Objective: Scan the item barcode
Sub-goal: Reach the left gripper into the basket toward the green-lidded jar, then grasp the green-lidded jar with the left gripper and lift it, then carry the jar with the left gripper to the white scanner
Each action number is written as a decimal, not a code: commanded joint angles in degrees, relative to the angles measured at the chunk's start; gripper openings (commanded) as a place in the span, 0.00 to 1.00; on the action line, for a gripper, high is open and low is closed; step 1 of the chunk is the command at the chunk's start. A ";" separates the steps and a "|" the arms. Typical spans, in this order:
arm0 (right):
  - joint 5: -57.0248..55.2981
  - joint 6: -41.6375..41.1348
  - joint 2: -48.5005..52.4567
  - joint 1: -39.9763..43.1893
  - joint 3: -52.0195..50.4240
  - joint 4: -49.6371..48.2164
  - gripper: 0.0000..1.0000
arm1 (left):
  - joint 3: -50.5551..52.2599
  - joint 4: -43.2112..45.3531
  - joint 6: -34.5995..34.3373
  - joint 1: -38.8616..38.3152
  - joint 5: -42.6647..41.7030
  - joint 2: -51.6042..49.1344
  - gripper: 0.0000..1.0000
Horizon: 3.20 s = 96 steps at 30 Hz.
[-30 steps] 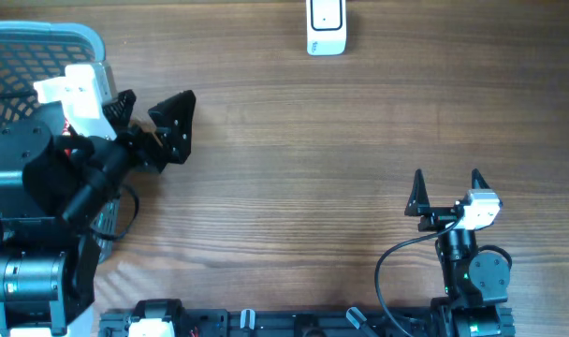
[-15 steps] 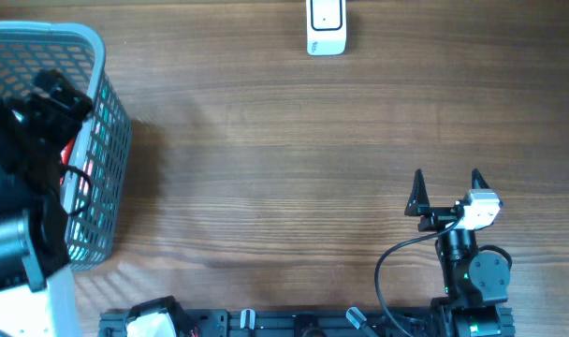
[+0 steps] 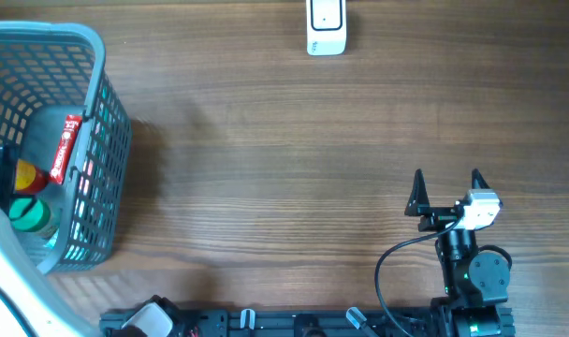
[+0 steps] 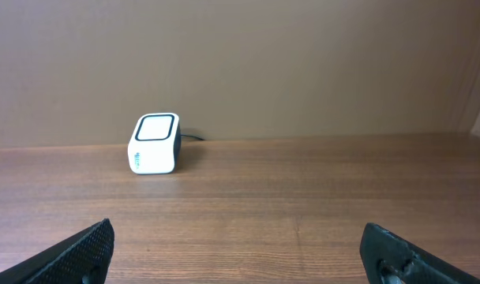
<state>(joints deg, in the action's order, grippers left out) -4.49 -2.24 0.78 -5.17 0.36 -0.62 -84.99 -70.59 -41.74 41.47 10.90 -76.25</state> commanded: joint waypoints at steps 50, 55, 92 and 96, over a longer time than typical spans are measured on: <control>0.72 0.63 -0.35 -0.24 -0.07 -0.13 1.00 | 15.61 21.05 -1.14 4.81 -1.92 -24.90 0.58; 0.74 0.63 -0.35 -0.24 -0.07 -0.13 1.00 | 9.07 13.97 -0.94 4.81 -1.90 -23.98 0.57; 0.74 0.63 -0.35 -0.24 -0.07 -0.13 1.00 | -3.15 22.64 -4.98 -56.06 -14.71 1.40 0.63; 0.74 0.66 -0.35 -0.24 -0.07 -0.13 1.00 | -3.15 23.63 -3.17 -65.18 -10.64 -9.55 0.63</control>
<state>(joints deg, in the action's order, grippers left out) -4.47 -2.24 0.78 -5.17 0.36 -0.62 -87.24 -48.10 -46.44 -18.04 -6.90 -78.37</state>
